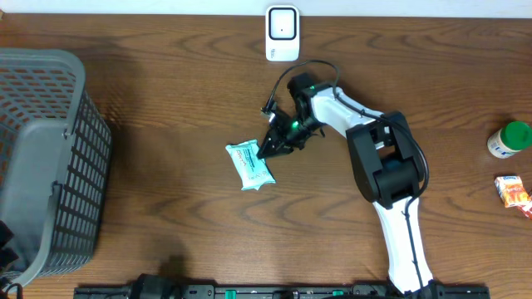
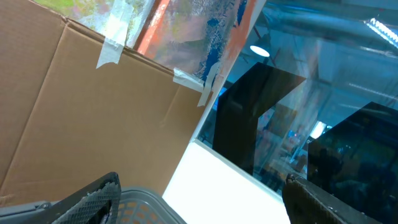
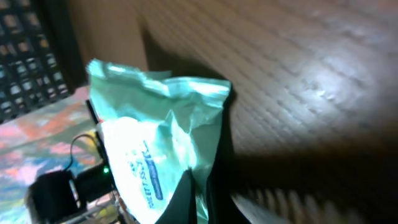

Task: Scan the item barcode

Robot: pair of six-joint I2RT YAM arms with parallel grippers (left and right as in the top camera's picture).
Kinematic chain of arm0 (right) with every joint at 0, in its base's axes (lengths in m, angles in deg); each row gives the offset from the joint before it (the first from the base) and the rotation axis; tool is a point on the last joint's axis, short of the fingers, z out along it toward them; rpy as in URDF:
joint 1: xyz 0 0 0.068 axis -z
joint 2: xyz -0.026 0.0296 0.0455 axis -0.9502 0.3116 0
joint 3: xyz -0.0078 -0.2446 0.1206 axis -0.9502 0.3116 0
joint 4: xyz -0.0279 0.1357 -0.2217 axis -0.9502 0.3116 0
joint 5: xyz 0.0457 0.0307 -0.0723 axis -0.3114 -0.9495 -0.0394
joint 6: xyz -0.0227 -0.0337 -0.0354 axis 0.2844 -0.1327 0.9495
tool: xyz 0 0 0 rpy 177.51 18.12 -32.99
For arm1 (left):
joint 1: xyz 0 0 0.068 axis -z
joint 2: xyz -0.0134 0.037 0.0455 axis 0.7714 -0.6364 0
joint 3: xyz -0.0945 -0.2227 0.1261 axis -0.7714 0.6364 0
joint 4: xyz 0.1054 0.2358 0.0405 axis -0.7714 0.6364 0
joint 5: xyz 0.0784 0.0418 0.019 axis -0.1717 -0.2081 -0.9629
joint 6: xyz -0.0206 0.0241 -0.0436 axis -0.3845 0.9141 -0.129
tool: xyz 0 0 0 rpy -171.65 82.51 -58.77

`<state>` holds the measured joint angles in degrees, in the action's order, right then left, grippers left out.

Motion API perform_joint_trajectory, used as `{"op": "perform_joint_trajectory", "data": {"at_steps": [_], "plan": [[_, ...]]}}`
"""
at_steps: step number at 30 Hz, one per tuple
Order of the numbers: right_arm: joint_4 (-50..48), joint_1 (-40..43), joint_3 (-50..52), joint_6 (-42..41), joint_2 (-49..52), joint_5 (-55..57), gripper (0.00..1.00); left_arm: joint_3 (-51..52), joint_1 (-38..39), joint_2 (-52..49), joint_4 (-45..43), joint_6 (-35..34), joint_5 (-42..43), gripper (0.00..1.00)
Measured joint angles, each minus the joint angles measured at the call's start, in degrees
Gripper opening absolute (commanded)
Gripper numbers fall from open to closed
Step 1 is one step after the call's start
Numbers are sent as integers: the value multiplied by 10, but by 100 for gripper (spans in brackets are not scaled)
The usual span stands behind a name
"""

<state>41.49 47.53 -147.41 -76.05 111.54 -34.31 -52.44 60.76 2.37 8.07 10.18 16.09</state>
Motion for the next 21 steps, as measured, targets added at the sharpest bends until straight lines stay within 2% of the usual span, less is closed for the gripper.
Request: {"op": "perform_joint_trajectory", "data": {"at_steps": [5, 8, 9, 10, 11, 15, 16, 21], "plan": [[103, 2, -76, 17, 7, 78, 1, 0, 0, 0, 0, 0, 0, 83], [124, 3, -117, 19, -8, 154, 1, 0, 0, 0, 0, 0, 0, 83], [125, 3, -121, 19, -17, 178, 11, 0, 0, 0, 0, 0, 0, 83], [128, 3, -123, 19, -28, 199, 39, 0, 0, 0, 0, 0, 0, 83], [128, 2, -123, 21, -42, 219, 58, 0, 0, 0, 0, 0, 0, 83], [107, -11, -127, 28, -80, 253, 94, 0, 0, 0, 0, 0, 0, 83], [101, -13, -127, 30, -81, 253, 99, 0, 0, 0, 0, 0, 0, 83], [66, -19, -116, 76, -64, 217, 99, 0, 0, 0, 0, 0, 0, 83]]}}
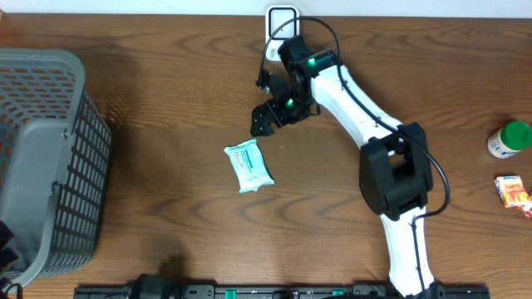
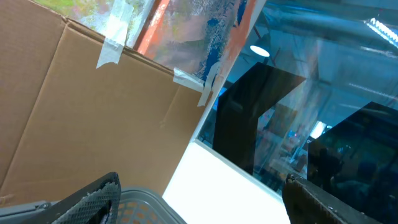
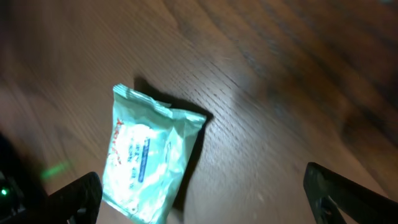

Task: Scan the item barcode

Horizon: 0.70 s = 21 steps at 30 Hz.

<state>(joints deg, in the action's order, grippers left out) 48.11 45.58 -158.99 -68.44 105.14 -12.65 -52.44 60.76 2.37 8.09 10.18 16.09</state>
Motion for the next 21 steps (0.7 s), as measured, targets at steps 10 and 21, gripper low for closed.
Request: {"op": "perform_joint_trajectory", "data": {"at_steps": [10, 21], "plan": [[-21, 5, 2, 84, 57, -107, 99, 0, 0, 0, 19, 0, 0, 83], [34, 8, -2, 151, 88, -219, 99, 0, 0, 0, 39, 0, 0, 83]]}}
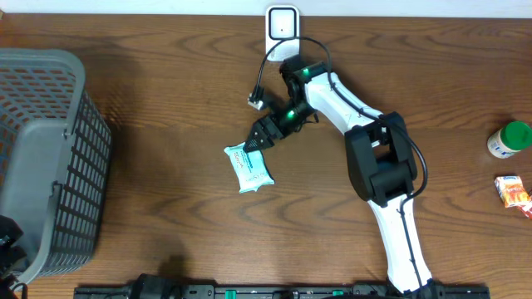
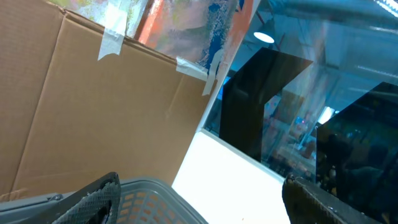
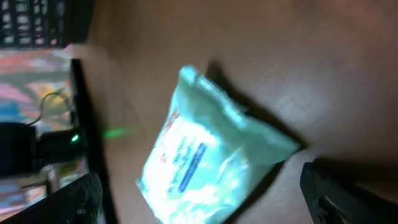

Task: Scan the item barcode

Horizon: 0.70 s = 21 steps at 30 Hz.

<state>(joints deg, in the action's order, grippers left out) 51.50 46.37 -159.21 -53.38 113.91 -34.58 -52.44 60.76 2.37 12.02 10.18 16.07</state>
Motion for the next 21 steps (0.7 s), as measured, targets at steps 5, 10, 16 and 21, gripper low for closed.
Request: {"op": "perform_joint_trajectory", "data": {"at_steps": [5, 10, 16, 21], "plan": [[12, -4, -6, 24, 13, -25, 99, 0, 0, 0, 12, 0, 0, 83], [-16, -16, -14, 20, 33, -67, 92, 0, 0, 0, 33, 0, 0, 83], [-15, -43, -22, 5, 63, -54, 1, 0, 0, 0, 41, 0, 0, 83], [19, -62, -17, -14, 74, -48, 2, 0, 0, 0, 52, 0, 0, 83]]}}
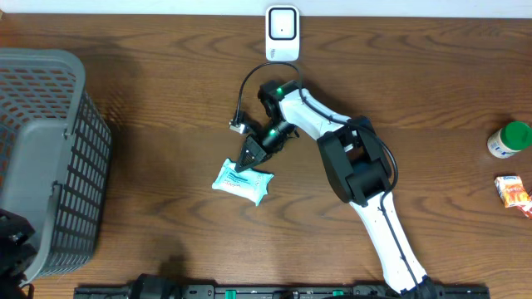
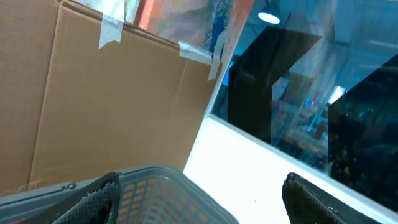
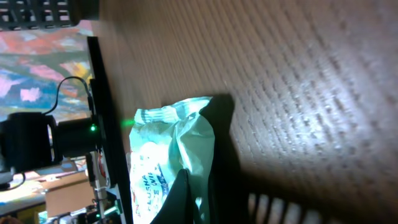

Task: Scan the item barcode

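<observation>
A pale green wipes packet [image 1: 242, 182] lies on the wooden table [image 1: 150, 108], left of centre. My right gripper [image 1: 248, 163] is down on the packet's upper edge. In the right wrist view the right gripper [image 3: 200, 190] is shut on that edge of the packet [image 3: 158, 168], with one dark finger [image 3: 178, 200] lying over the wrapper. The white barcode scanner [image 1: 283, 32] stands at the table's far edge. My left gripper [image 2: 199, 208] is open and empty, low at the near left beside the basket, aimed up over its rim.
A grey mesh basket [image 1: 41, 158] fills the left side; its rim [image 2: 155, 180] shows in the left wrist view. A green-capped bottle [image 1: 509, 139] and a small orange packet [image 1: 513, 193] lie at the far right.
My right gripper was open just above the packet's top edge; now it is shut on that edge. The packet has shifted toward the near left and turned. The left wrist view has tilted slightly.
First my right gripper was at the packet, right of it. Then it stood open and clear, back toward the scanner, with the packet flat on the table. Then it was open near the packet's top edge, and now it grips the packet, which has turned.
</observation>
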Robot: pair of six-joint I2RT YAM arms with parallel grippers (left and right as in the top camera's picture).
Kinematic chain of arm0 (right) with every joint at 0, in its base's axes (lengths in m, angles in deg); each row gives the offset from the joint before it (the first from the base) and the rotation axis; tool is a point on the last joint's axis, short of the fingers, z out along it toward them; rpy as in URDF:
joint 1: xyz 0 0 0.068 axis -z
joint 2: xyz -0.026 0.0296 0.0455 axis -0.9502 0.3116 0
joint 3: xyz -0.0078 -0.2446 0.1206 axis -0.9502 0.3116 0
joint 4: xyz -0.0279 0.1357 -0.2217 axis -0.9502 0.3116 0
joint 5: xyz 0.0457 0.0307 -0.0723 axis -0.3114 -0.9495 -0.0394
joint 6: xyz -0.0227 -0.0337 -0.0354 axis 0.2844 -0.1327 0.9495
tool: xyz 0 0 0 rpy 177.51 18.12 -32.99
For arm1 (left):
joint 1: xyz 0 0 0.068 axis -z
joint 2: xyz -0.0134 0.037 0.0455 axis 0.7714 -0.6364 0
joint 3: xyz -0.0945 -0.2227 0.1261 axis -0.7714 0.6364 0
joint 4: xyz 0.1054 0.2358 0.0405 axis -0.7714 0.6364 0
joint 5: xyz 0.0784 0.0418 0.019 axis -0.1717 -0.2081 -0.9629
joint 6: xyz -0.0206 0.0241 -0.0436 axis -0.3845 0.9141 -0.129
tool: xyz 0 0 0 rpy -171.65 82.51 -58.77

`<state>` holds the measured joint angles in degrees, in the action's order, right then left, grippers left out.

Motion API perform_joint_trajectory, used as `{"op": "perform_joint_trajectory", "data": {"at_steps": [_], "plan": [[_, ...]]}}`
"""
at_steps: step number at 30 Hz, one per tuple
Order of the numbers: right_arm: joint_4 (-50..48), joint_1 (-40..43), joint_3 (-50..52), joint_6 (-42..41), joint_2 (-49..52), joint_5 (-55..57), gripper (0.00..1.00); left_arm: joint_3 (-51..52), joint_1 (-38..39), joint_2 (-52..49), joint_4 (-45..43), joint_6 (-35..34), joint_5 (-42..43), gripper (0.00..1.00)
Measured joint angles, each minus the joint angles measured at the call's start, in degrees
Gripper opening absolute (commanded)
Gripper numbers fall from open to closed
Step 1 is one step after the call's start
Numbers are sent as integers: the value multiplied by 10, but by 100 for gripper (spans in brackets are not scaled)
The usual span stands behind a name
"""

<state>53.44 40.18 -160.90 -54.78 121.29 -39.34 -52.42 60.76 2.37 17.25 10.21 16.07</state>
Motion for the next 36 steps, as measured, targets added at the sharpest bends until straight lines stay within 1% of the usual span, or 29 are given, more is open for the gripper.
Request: {"op": "perform_joint_trajectory", "data": {"at_steps": [4, 8, 12, 14, 16, 17, 18, 19, 21, 22, 24, 26, 28, 31, 33, 36], "plan": [[39, -2, -13, -12, 0, 23, 2, 0, 0, 0, 19, 0, 0, 83], [113, 2, -31, -24, -11, 97, 1, 0, 0, 0, 25, 0, 0, 83], [105, 17, -30, -77, -66, 274, 2, 0, 0, 0, 31, 0, 0, 83], [104, 29, -30, -113, -110, 372, 2, 0, 0, 0, 41, 0, 0, 83], [102, 38, -30, -137, -153, 434, 1, 0, 0, 0, 45, 0, 0, 83], [101, 40, -30, -148, -182, 460, 9, 0, 0, 0, 46, 0, 0, 83], [100, 41, -31, -159, -210, 479, 25, 0, 0, 0, 46, 0, 0, 83], [100, 40, -32, -166, -230, 488, 45, 0, 0, 0, 47, 0, 0, 83], [118, 37, -40, -176, -259, 489, 83, 0, 0, 0, 47, 0, 0, 83], [136, 33, -42, -181, -269, 482, 93, 0, 0, 0, 47, 0, 0, 83], [159, 27, -40, -188, -274, 465, 97, 0, 0, 0, 47, 0, 0, 83], [179, 18, -22, -200, -271, 452, 97, 0, 0, 0, 47, 0, 0, 83], [194, 4, -6, -221, -264, 462, 99, 0, 0, 0, 47, 0, 0, 83], [201, -42, 7, -268, -255, 537, 99, 0, 0, 0, 46, 0, 0, 83], [190, -86, 14, -294, -255, 587, 99, 0, 0, 0, 45, 0, 0, 83], [158, -159, 30, -318, -255, 630, 99, 0, 0, 0, 44, 0, -20, 83]]}}
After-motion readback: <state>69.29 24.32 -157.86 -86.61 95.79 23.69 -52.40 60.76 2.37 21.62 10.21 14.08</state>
